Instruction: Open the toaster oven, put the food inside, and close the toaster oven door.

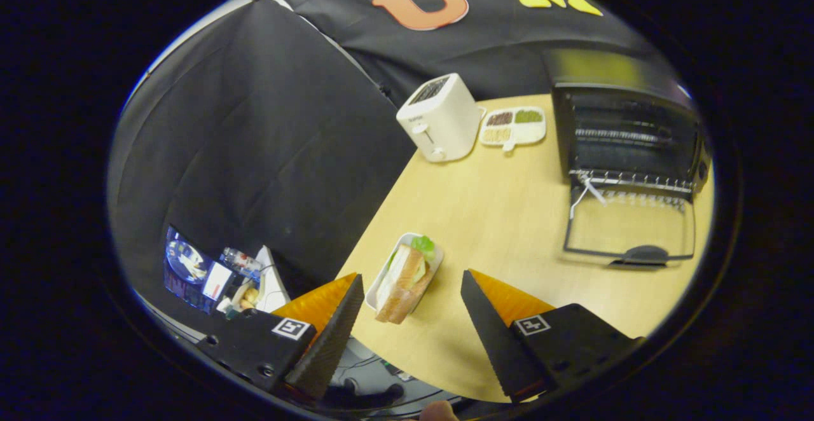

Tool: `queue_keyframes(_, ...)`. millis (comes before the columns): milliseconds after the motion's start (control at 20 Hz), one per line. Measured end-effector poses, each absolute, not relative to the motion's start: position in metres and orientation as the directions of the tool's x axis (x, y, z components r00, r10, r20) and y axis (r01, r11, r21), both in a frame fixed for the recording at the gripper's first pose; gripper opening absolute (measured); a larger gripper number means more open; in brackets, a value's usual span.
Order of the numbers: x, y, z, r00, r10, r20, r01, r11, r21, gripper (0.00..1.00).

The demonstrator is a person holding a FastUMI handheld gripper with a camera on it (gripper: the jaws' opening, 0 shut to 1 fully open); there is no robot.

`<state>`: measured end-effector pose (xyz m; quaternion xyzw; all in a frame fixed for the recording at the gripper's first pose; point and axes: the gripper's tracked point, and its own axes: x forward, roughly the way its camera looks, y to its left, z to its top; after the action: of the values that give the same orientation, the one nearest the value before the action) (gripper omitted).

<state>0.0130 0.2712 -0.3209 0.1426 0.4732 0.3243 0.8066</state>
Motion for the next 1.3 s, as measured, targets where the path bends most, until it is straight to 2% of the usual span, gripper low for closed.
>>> queue_keyframes(200, 0.005, 0.297, -0.362, 0.233, 0.667, -0.707, -0.316, 0.740, 0.594, 0.99)
queue_keyframes(450, 0.017, 0.303, -0.384, 0.178, 0.668, -0.722, -0.199, 0.743, 0.639, 0.96)
queue_keyframes(650, 0.023, 0.316, -0.387, 0.142, 0.688, -0.712, -0.137, 0.726, 0.674, 0.72)
queue_keyframes(700, 0.021, 0.318, -0.385, 0.142, 0.686, -0.713, -0.142, 0.727, 0.671, 0.58)
queue_keyframes(800, 0.022, 0.317, -0.381, 0.148, 0.676, -0.722, -0.168, 0.736, 0.655, 0.44)
queue_keyframes(950, 0.030, 0.310, -0.364, 0.160, 0.678, -0.718, -0.168, 0.735, 0.657, 0.39)
queue_keyframes(1300, 0.015, 0.304, -0.309, 0.200, 0.726, -0.658, -0.179, 0.687, 0.704, 0.38)
